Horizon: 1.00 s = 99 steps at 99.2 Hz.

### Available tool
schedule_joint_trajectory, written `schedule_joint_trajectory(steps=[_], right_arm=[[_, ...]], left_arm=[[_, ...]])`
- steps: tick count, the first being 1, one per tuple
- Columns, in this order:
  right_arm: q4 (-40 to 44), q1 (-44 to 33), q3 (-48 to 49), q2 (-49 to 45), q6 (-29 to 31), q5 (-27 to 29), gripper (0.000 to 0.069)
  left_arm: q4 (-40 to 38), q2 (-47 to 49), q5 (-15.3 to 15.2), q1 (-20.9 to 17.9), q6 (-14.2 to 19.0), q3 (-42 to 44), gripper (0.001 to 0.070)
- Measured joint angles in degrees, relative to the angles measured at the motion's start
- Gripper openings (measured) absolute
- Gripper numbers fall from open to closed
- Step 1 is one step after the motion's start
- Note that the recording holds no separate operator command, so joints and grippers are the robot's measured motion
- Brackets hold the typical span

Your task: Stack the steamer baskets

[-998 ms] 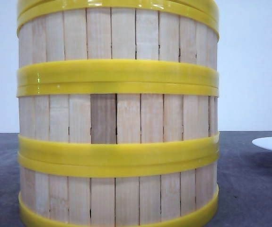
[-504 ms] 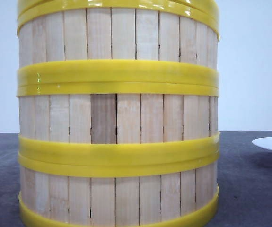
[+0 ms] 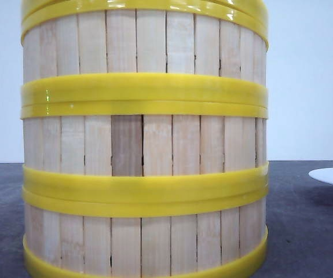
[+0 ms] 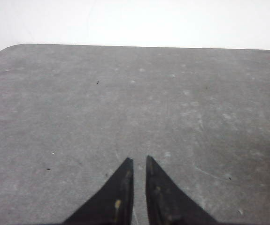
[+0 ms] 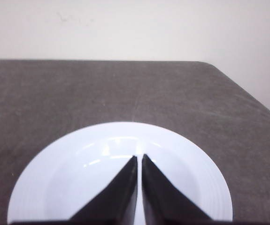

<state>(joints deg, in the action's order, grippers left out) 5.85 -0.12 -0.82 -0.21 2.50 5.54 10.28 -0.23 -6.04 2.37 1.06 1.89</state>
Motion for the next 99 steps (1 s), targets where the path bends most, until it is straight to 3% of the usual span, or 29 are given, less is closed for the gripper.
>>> schedule_joint_trajectory(steps=[99], right_arm=[[0.0, 0.0, 0.0, 0.0, 0.8, 0.0, 0.001]], left_arm=[[0.0, 0.0, 0.0, 0.0, 0.0, 0.0, 0.002]])
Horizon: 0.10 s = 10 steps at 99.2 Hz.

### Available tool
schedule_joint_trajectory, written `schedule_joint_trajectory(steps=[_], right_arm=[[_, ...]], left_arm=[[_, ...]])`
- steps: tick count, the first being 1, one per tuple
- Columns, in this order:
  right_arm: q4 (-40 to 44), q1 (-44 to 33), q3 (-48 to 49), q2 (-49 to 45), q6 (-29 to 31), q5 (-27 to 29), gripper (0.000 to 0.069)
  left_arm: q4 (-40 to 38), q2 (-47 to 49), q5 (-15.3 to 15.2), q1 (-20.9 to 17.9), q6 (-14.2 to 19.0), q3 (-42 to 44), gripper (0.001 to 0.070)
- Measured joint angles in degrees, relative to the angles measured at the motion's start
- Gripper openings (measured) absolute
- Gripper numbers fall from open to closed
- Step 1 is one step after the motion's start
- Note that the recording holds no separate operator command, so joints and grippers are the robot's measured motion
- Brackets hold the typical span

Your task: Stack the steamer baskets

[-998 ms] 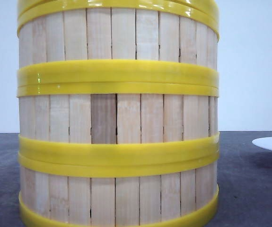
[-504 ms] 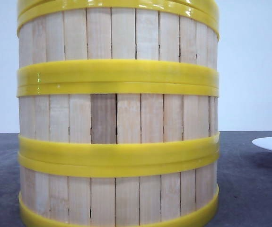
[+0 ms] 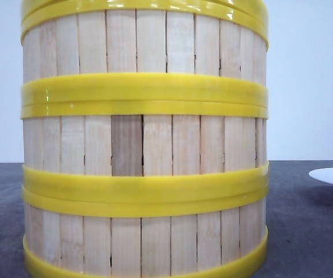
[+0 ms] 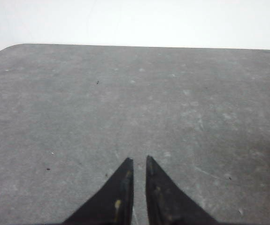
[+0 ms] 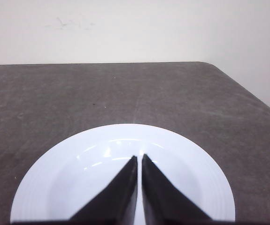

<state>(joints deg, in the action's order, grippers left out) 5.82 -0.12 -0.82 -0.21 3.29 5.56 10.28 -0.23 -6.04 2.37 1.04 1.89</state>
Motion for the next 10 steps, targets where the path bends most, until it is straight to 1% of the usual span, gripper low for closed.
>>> schedule_joint_trajectory(steps=[10], right_arm=[[0.0, 0.0, 0.0, 0.0, 0.0, 0.0, 0.001]], left_arm=[[0.0, 0.0, 0.0, 0.0, 0.0, 0.0, 0.002]])
